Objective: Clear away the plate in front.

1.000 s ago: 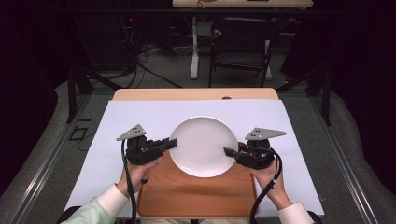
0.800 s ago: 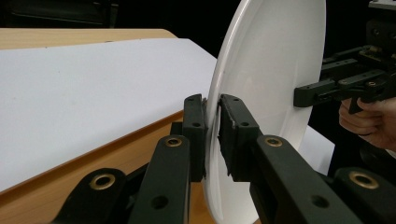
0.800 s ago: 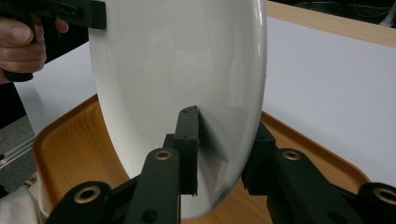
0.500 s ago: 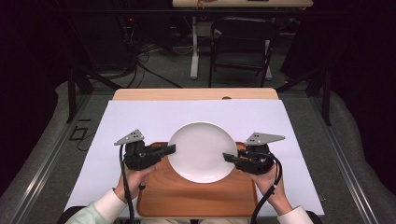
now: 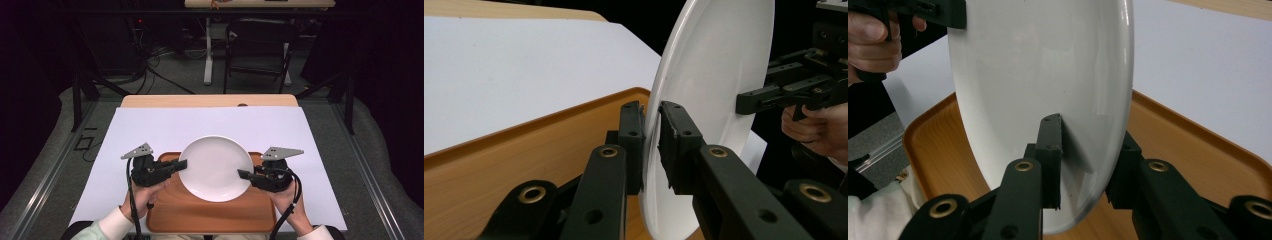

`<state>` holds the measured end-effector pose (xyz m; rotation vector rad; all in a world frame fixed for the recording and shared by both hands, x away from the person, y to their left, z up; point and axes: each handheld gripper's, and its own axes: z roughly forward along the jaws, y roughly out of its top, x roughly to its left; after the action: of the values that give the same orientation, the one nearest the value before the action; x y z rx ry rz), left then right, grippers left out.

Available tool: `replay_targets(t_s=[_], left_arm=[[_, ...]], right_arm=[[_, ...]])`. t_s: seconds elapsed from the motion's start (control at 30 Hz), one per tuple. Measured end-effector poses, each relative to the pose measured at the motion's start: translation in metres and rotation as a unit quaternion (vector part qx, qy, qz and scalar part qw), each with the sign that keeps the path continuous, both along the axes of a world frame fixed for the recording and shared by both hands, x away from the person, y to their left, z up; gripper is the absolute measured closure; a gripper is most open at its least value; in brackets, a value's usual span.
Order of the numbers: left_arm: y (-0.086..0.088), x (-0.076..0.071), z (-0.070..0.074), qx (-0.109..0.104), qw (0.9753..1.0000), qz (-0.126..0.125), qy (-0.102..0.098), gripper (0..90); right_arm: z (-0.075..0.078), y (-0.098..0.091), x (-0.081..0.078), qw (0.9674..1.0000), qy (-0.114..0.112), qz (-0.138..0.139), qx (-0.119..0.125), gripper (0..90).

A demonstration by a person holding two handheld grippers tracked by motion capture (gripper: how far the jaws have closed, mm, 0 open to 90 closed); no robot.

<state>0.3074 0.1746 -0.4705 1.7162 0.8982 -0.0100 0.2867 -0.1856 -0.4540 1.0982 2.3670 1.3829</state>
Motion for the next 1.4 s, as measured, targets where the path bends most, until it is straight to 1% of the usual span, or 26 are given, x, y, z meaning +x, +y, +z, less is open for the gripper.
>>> replay_targets(t_s=[0.13,0.17,0.27,0.37,0.47,0.53,0.6,0.63,0.67,0.73,0.77,0.8,0.83,0.87,0.9,0.97,1.0,1.03,1.07,1.2,1.23,1.33,1.37,1.4], left_arm=[[0.001,-0.001,-0.002,-0.002,1.0,-0.001,0.007,80.0],[0.002,-0.003,-0.003,0.003,0.9999,0.0,0.012,79.9],[0.002,-0.004,-0.005,0.008,0.9998,0.003,0.015,79.7],[0.003,-0.004,-0.007,0.006,0.9997,-0.001,0.022,79.4],[0.004,-0.006,-0.008,0.007,0.9996,-0.003,0.026,79.7],[0.005,-0.007,-0.009,0.012,0.9994,-0.005,0.032,79.7],[0.006,-0.007,-0.011,0.014,0.9991,-0.005,0.041,79.7],[0.007,-0.008,-0.012,0.014,0.9989,-0.006,0.044,79.7],[0.007,-0.008,-0.014,0.022,0.9984,-0.005,0.052,79.5],[0.007,-0.008,-0.015,0.025,0.9981,-0.005,0.055,79.5],[0.007,-0.008,-0.017,0.031,0.9974,-0.009,0.064,79.4],[0.007,-0.008,-0.018,0.034,0.9971,-0.01,0.067,79.5],[0.007,-0.008,-0.019,0.034,0.9968,-0.009,0.072,79.5],[0.007,-0.008,-0.019,0.034,0.9968,-0.009,0.072,79.4],[0.006,-0.007,-0.021,0.038,0.9962,-0.011,0.077,79.4],[0.006,-0.006,-0.023,0.047,0.9952,-0.012,0.085,79.2],[0.005,-0.005,-0.024,0.048,0.9947,-0.011,0.09,78.7],[0.004,-0.005,-0.026,0.055,0.9938,-0.008,0.096,78.5],[0.004,-0.005,-0.026,0.055,0.9938,-0.008,0.096,78.2],[0.003,-0.003,-0.03,0.068,0.9926,-0.004,0.101,77.8],[0.002,-0.003,-0.031,0.069,0.9923,-0.002,0.102,77.5],[0.0,-0.002,-0.035,0.087,0.9916,0.004,0.096,76.9],[0.0,-0.002,-0.035,0.087,0.9916,0.004,0.096,76.8],[-0.001,-0.002,-0.036,0.094,0.9913,0.006,0.092,76.8]], right_arm=[[-0.002,0.001,-0.002,1.0,0.006,0.003,-0.003,73.3],[-0.003,0.002,-0.002,0.9999,0.008,0.005,-0.004,73.4],[-0.004,0.003,-0.004,0.9998,0.011,0.011,-0.007,73.0],[-0.007,0.005,-0.005,0.9997,0.015,0.015,-0.011,73.1],[-0.009,0.006,-0.005,0.9995,0.025,0.016,-0.008,73.4],[-0.01,0.006,-0.005,0.9995,0.026,0.018,-0.008,73.4],[-0.013,0.008,-0.006,0.9991,0.037,0.021,-0.01,73.2],[-0.013,0.008,-0.006,0.9991,0.037,0.021,-0.01,73.2],[-0.015,0.009,-0.006,0.9988,0.042,0.024,-0.012,73.3],[-0.015,0.01,-0.005,0.9986,0.045,0.024,-0.014,73.3],[-0.017,0.011,-0.004,0.9982,0.052,0.025,-0.017,73.4],[-0.019,0.011,-0.004,0.9978,0.057,0.026,-0.018,73.4],[-0.02,0.011,-0.003,0.9975,0.063,0.027,-0.019,73.3],[-0.021,0.011,-0.003,0.9971,0.067,0.028,-0.022,73.4],[-0.021,0.011,-0.003,0.9971,0.067,0.028,-0.022,73.4],[-0.024,0.012,-0.001,0.9962,0.077,0.028,-0.027,73.4],[-0.027,0.013,0.0,0.9954,0.084,0.03,-0.035,73.5],[-0.028,0.014,0.001,0.995,0.087,0.03,-0.038,73.5],[-0.028,0.014,0.001,0.995,0.087,0.03,-0.038,73.5],[-0.033,0.016,0.003,0.9935,0.1,0.028,-0.047,73.3],[-0.035,0.017,0.004,0.9929,0.103,0.026,-0.053,73.0],[-0.038,0.02,0.005,0.9918,0.108,0.024,-0.063,72.6],[-0.039,0.02,0.006,0.9915,0.11,0.024,-0.066,72.5],[-0.04,0.021,0.006,0.9912,0.112,0.023,-0.066,72.0]])
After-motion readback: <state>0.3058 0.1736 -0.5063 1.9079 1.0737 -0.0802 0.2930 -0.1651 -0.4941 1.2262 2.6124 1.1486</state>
